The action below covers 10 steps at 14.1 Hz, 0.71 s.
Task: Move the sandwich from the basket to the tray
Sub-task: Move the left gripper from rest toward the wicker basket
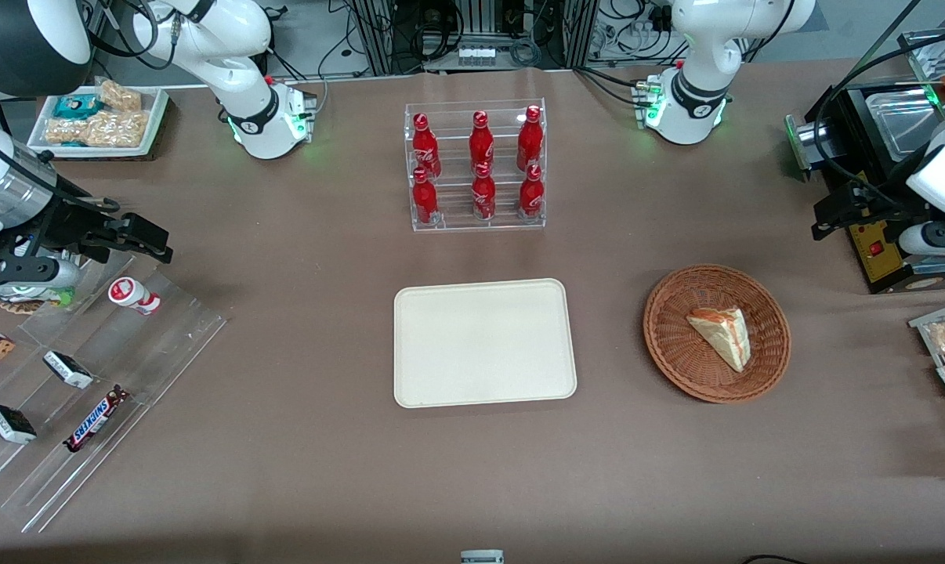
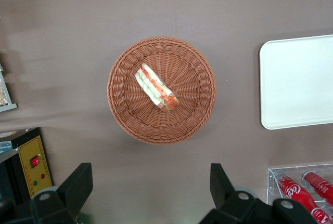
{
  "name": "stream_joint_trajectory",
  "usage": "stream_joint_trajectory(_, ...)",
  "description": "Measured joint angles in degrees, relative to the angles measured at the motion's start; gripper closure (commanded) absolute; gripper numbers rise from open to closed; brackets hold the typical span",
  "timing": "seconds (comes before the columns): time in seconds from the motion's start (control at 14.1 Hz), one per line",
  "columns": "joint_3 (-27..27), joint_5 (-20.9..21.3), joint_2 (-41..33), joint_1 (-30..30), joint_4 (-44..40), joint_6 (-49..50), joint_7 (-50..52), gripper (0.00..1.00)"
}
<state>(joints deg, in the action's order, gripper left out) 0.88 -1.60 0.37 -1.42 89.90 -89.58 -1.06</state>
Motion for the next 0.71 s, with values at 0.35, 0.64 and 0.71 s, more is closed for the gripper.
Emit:
stream_joint_trajectory(0.35, 0.5, 0.6, 0.0, -0.1, 0.0, 0.1, 0.0, 0.0)
stream_joint_trajectory(0.64, 0.5, 1.0, 0.2, -0.1, 0.2, 2.9, 0.0, 0.0)
stream_joint_trajectory(0.71, 0.5, 1.0, 0.3, 0.0, 0.5, 3.1, 0.0, 0.0)
